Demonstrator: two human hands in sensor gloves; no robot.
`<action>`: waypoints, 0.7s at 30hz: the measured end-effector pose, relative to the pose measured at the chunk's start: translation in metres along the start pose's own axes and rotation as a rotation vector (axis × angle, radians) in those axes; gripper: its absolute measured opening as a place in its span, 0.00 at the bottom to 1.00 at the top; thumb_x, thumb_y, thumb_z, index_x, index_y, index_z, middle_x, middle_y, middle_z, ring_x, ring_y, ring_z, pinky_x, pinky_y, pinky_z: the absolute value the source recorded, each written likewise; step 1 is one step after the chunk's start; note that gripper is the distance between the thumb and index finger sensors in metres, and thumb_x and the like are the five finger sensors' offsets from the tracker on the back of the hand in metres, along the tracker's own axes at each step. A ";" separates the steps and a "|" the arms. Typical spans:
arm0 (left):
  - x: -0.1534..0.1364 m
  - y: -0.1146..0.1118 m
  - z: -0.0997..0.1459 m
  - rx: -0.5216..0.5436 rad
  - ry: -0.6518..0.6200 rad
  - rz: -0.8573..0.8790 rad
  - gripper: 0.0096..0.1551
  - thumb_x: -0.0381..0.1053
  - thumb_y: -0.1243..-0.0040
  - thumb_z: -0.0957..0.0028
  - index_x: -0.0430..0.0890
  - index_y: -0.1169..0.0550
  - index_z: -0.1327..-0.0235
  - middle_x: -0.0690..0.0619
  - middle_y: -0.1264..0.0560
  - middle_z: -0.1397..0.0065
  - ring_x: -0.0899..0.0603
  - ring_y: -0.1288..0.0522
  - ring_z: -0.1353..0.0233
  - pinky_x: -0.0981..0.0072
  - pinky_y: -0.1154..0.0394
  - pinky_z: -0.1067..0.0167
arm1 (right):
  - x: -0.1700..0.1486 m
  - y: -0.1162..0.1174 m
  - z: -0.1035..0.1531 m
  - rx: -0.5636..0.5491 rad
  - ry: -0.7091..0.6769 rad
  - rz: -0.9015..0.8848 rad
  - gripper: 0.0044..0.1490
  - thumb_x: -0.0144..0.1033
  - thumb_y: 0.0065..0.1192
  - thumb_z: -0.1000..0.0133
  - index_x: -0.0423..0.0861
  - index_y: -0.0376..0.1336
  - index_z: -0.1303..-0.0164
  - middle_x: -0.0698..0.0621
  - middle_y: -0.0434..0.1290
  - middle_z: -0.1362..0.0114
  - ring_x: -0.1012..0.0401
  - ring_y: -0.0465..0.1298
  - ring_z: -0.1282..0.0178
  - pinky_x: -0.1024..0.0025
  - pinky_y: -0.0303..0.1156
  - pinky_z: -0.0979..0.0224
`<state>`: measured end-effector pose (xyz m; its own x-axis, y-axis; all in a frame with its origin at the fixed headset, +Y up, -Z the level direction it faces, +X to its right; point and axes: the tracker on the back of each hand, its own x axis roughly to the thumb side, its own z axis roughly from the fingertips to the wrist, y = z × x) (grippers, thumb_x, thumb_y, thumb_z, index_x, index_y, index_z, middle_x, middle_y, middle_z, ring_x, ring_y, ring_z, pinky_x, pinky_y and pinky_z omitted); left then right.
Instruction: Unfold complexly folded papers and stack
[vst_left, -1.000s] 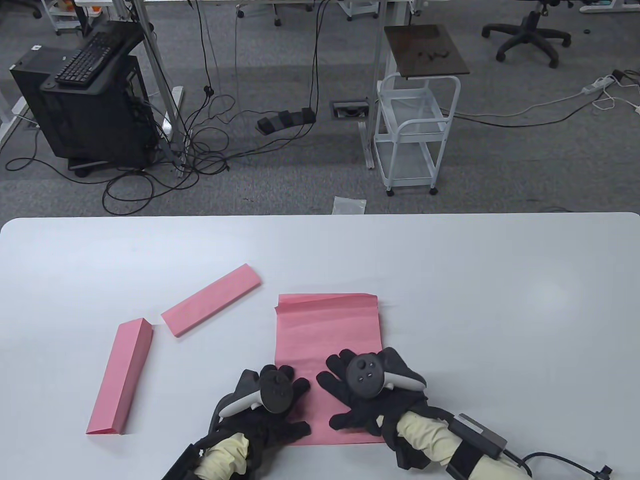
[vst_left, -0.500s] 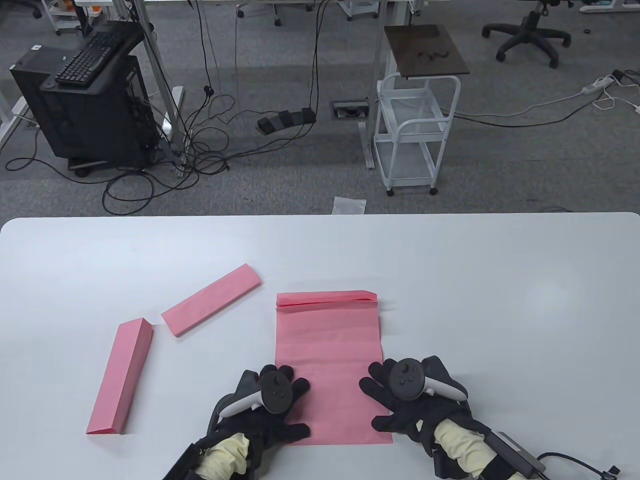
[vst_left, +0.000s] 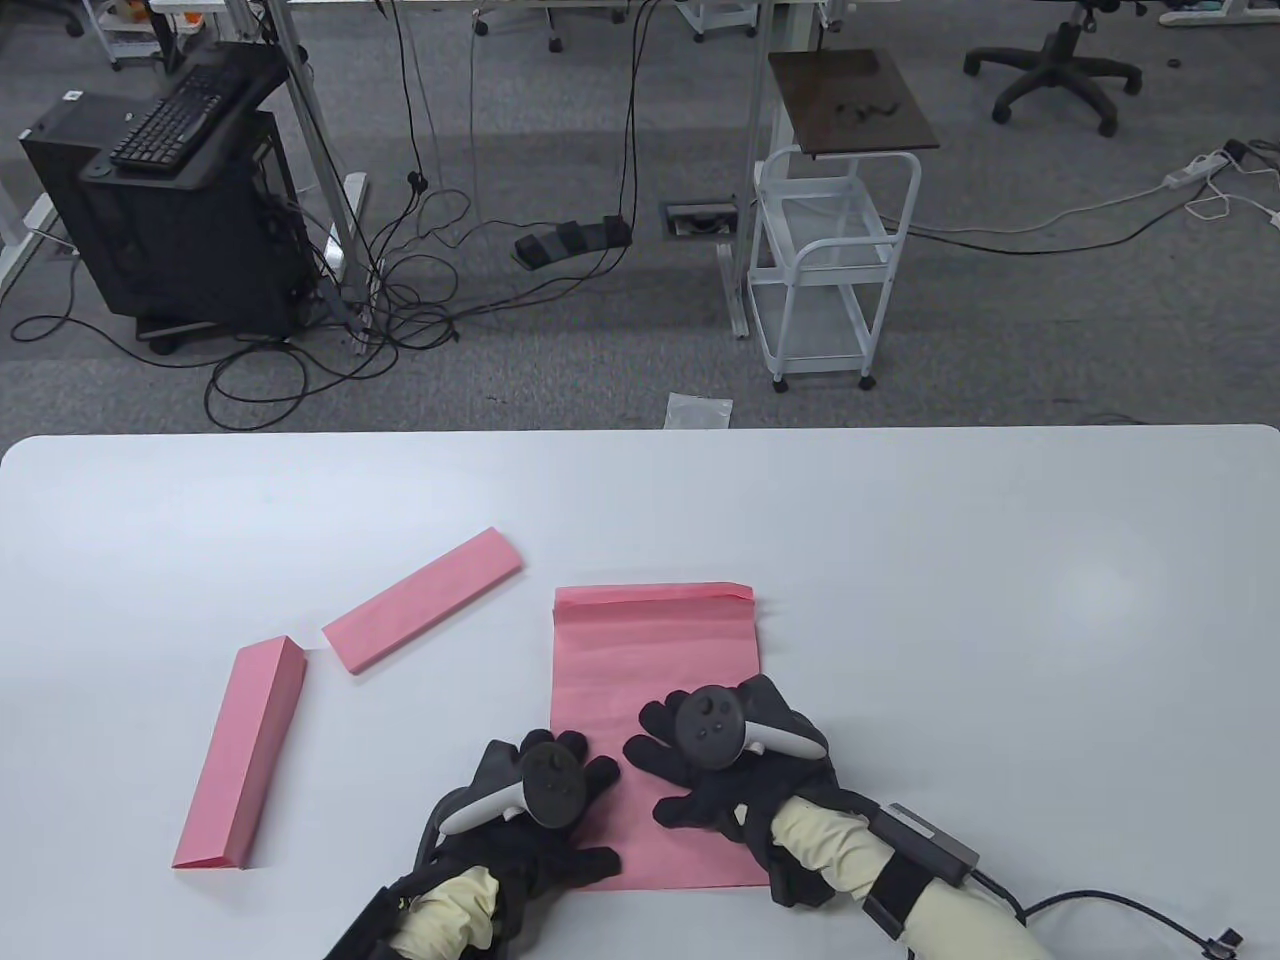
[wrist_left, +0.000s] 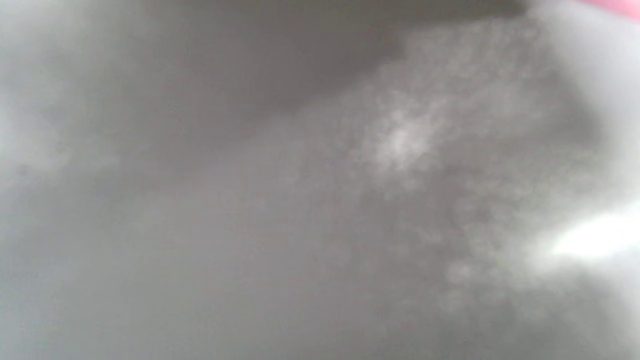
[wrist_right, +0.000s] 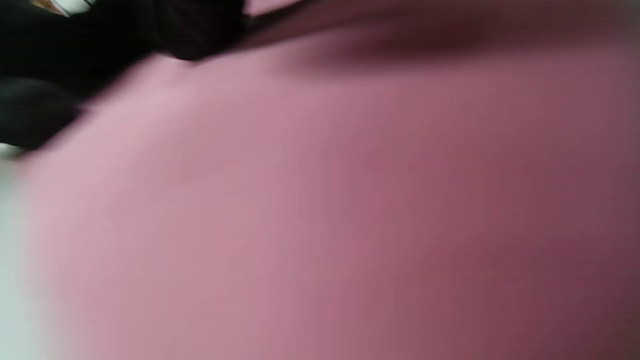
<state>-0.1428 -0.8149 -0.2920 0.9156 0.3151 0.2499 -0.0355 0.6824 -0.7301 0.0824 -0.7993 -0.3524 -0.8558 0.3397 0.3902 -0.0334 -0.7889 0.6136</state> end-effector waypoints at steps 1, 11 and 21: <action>0.000 0.000 0.000 -0.001 -0.001 0.001 0.54 0.74 0.58 0.49 0.68 0.75 0.31 0.63 0.88 0.28 0.45 0.90 0.28 0.47 0.88 0.37 | -0.009 -0.003 -0.002 0.014 0.020 -0.075 0.42 0.59 0.53 0.46 0.75 0.40 0.25 0.76 0.32 0.16 0.72 0.27 0.15 0.53 0.14 0.23; 0.000 0.000 0.000 -0.002 -0.005 0.003 0.54 0.74 0.57 0.49 0.68 0.75 0.31 0.63 0.88 0.28 0.45 0.90 0.28 0.47 0.88 0.37 | -0.075 -0.026 0.002 -0.082 0.265 -0.302 0.39 0.56 0.54 0.45 0.76 0.42 0.26 0.77 0.32 0.17 0.74 0.25 0.17 0.55 0.13 0.23; 0.000 0.000 0.000 -0.002 -0.002 0.000 0.54 0.74 0.58 0.49 0.68 0.75 0.31 0.63 0.88 0.28 0.45 0.90 0.28 0.47 0.88 0.37 | -0.002 -0.015 0.004 -0.071 -0.017 -0.042 0.43 0.56 0.52 0.44 0.68 0.40 0.21 0.70 0.29 0.14 0.68 0.21 0.17 0.52 0.12 0.24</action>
<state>-0.1425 -0.8149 -0.2918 0.9147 0.3165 0.2514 -0.0346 0.6810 -0.7315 0.0867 -0.7862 -0.3603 -0.8441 0.3812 0.3770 -0.1059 -0.8078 0.5798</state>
